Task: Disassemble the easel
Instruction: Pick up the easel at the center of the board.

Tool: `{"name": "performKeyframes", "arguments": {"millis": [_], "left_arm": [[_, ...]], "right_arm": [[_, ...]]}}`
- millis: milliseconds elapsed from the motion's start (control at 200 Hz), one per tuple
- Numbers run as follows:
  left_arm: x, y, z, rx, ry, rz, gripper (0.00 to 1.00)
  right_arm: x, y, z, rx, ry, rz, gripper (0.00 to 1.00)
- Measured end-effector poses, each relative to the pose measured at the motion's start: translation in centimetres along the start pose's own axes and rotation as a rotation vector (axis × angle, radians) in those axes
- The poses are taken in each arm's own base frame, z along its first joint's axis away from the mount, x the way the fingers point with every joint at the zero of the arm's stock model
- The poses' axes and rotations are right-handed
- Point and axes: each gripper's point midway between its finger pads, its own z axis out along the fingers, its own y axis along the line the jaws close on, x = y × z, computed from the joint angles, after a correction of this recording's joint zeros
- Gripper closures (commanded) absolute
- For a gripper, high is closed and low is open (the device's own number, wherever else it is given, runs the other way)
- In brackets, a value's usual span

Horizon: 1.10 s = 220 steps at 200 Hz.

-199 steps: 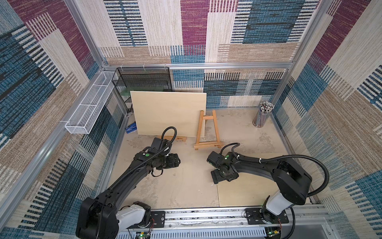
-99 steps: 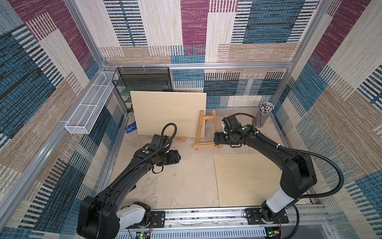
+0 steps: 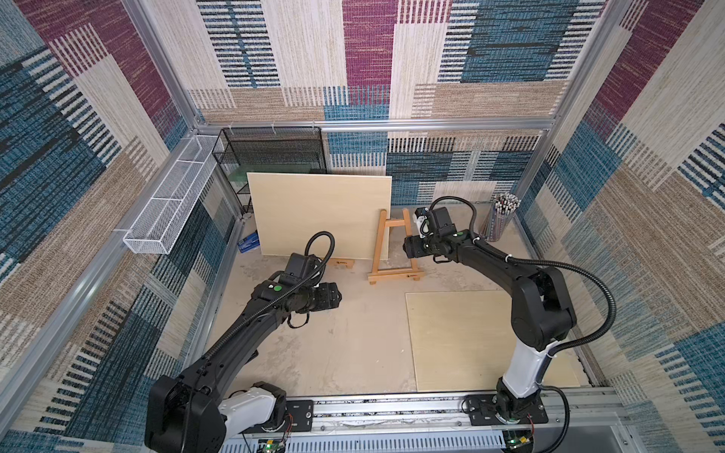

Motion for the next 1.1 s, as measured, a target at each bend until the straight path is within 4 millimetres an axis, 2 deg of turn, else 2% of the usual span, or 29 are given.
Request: {"name": "performKeyframes", "arguments": {"millis": [140, 275, 371, 611, 786, 976, 1102], "left_arm": [[-0.1, 0.0, 0.1, -0.004, 0.007, -0.002, 0.22], [-0.3, -0.1, 0.3, -0.006, 0.009, -0.002, 0.23], [-0.3, 0.0, 0.4, -0.009, 0.013, -0.003, 0.23], [-0.3, 0.0, 0.6, -0.009, 0.016, -0.004, 0.23], [-0.8, -0.2, 1.3, -0.005, 0.017, -0.002, 0.22], [-2.3, -1.3, 1.6, 0.022, 0.007, 0.008, 0.22], [-4.0, -2.2, 1.5, 0.037, -0.022, 0.033, 0.22]], "right_arm": [[-0.5, 0.1, 0.9, -0.003, -0.019, -0.019, 0.44], [-1.0, 0.2, 0.9, 0.001, -0.040, -0.025, 0.62], [-1.1, -0.2, 0.9, 0.022, -0.046, -0.045, 0.71], [-0.9, -0.9, -0.2, 0.046, -0.048, -0.083, 0.92], [-1.3, -2.5, -2.1, 0.082, -0.062, -0.074, 1.00], [-2.3, -4.0, -4.5, 0.117, -0.093, -0.045, 1.00], [-2.4, -4.0, -6.6, 0.117, -0.097, -0.036, 1.00]]}}
